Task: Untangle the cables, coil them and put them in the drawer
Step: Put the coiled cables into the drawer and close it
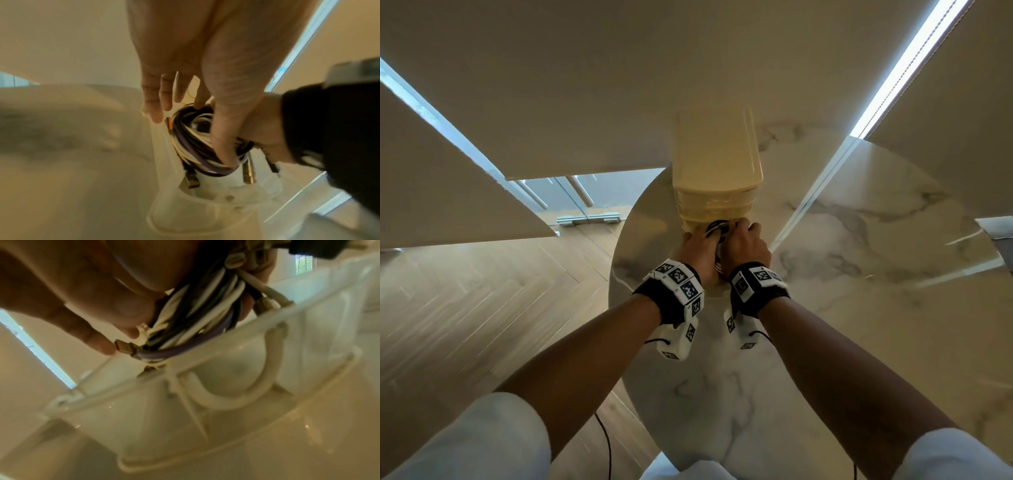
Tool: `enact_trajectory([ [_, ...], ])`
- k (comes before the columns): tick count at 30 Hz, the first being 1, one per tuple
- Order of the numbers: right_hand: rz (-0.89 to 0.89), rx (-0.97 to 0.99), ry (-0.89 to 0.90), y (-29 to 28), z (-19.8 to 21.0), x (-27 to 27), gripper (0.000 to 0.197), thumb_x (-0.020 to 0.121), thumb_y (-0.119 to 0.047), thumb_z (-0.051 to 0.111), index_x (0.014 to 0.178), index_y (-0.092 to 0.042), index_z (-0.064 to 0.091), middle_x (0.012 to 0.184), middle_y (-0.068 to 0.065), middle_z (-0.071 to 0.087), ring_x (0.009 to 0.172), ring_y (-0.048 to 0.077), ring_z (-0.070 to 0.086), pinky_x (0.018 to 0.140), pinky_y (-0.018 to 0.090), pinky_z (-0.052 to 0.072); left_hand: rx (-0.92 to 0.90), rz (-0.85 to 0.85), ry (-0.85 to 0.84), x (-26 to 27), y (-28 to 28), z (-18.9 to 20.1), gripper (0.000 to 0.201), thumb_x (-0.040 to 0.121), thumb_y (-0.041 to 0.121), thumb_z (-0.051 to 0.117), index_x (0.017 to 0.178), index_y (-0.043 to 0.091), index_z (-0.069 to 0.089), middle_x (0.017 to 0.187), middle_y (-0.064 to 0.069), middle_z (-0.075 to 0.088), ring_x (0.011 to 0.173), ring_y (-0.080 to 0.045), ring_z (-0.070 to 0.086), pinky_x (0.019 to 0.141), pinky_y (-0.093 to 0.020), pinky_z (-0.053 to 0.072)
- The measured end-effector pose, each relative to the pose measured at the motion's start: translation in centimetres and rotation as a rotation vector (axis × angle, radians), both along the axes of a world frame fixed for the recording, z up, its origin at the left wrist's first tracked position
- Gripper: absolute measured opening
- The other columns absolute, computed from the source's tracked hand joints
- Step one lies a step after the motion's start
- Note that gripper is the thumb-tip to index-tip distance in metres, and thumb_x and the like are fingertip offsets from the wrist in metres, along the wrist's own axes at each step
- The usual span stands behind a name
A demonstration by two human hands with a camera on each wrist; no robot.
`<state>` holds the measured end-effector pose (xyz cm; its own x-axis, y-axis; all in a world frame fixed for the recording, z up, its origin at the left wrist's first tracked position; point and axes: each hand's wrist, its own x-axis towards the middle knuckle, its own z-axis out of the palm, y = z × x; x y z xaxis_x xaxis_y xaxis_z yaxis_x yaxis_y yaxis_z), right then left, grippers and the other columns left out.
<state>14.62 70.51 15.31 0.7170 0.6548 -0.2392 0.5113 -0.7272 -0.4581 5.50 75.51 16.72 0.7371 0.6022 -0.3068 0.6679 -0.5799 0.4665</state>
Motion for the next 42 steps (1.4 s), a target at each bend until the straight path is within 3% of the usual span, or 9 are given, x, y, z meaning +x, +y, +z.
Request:
enact_trajectory([
  [5, 0.173, -0.113, -0.079, 0.2, -2.0, -0.5, 0.048, 0.088, -0.033, 0.048, 0.125, -0.004, 0.042, 0.124, 0.016, 0.041, 0.099, 0.037, 0.049, 0.07, 0.039, 0.038, 0.051, 0.002, 0.033, 0.4, 0.2, -1.6, 0.081, 0.064, 0.035, 0.078, 0.133, 0.024, 0.037, 0.138, -0.001, 0.042, 0.12, -0.029, 0.047, 0.096, -0.047, 0.043],
  [10, 0.31, -0.131, -0.045, -1.1, -3.0, -0.5, 0.067, 0.092, -0.042, 0.025, 0.148, -0.005, 0.018, 0.154, 0.017, 0.012, 0.133, 0.04, 0.027, 0.102, 0.047, 0.034, 0.136, -0.03, 0.073, 0.3, -0.4, -1.5, 0.067, 0.084, 0.026, 0.063, 0.142, 0.018, 0.032, 0.144, -0.004, 0.039, 0.118, -0.035, 0.044, 0.097, -0.045, 0.042],
  [15, 0.459, -0.085, -0.135, -2.8, -2.6, -0.7, 0.076, 0.089, -0.034, 0.049, 0.151, -0.009, 0.01, 0.158, 0.014, 0.011, 0.146, 0.034, 0.009, 0.117, 0.045, 0.02, 0.184, -0.103, 0.15, 0.5, -0.5, -1.0, 0.076, 0.087, 0.022, 0.064, 0.149, 0.015, 0.02, 0.147, -0.007, 0.035, 0.123, -0.034, 0.04, 0.1, -0.042, 0.041],
  [22, 0.634, -0.203, -0.132, -3.6, -2.8, 0.3, 0.085, 0.085, -0.057, -0.003, 0.151, -0.006, 0.014, 0.159, 0.02, 0.003, 0.147, 0.036, -0.006, 0.121, 0.044, -0.001, 0.112, -0.174, 0.243, 1.1, 0.6, 0.2, 0.069, 0.082, 0.026, 0.067, 0.14, 0.015, 0.032, 0.141, -0.01, 0.039, 0.121, -0.036, 0.045, 0.097, -0.045, 0.044],
  [25, 0.606, -0.257, -0.128, -4.0, -1.1, 0.2, 0.077, 0.097, -0.053, 0.027, 0.151, -0.004, 0.003, 0.159, 0.017, -0.003, 0.147, 0.032, -0.006, 0.12, 0.039, 0.002, 0.102, -0.336, 0.32, 1.4, 1.6, 3.0, 0.058, 0.075, 0.032, 0.075, 0.126, 0.016, 0.053, 0.124, -0.009, 0.057, 0.108, -0.033, 0.058, 0.09, -0.044, 0.049],
  [30, 0.548, -0.294, -0.128, -4.0, -0.7, -0.6, 0.08, 0.096, -0.047, 0.041, 0.151, -0.004, 0.002, 0.159, 0.017, -0.006, 0.148, 0.031, -0.005, 0.119, 0.039, 0.006, 0.391, -0.21, -0.265, 2.8, 3.8, 10.3, 0.016, 0.086, 0.019, 0.06, 0.1, 0.018, 0.068, 0.101, -0.005, 0.068, 0.099, -0.026, 0.058, 0.082, -0.039, 0.048],
  [32, 0.554, -0.301, -0.142, -4.0, -0.6, -0.5, 0.079, 0.097, -0.047, 0.039, 0.151, -0.005, 0.001, 0.159, 0.017, -0.007, 0.148, 0.03, -0.006, 0.119, 0.038, 0.005, 0.554, -0.26, -0.313, 3.6, 5.3, 11.4, 0.038, 0.082, 0.029, 0.065, 0.12, 0.022, 0.061, 0.122, -0.005, 0.061, 0.118, -0.027, 0.048, 0.094, -0.042, 0.041],
  [35, 0.546, -0.297, -0.142, -4.1, -0.5, -0.7, 0.077, 0.098, -0.048, 0.037, 0.151, -0.005, 0.001, 0.159, 0.016, -0.008, 0.148, 0.029, -0.008, 0.119, 0.038, 0.004, 0.46, -0.213, 0.112, 4.1, 7.4, 9.9, 0.065, 0.088, 0.061, 0.044, 0.147, 0.043, 0.021, 0.16, -0.003, 0.01, 0.146, -0.032, 0.003, 0.116, -0.055, 0.003],
  [42, 0.443, -0.259, -0.132, -1.1, -1.3, -0.1, 0.077, 0.098, -0.048, 0.035, 0.152, -0.006, -0.002, 0.159, 0.015, -0.01, 0.147, 0.03, -0.01, 0.119, 0.039, 0.002, 0.304, -0.162, 0.237, 4.1, 7.8, 8.0, 0.061, 0.09, 0.068, 0.022, 0.144, 0.054, -0.002, 0.16, 0.005, -0.014, 0.146, -0.029, -0.015, 0.114, -0.057, -0.01],
])
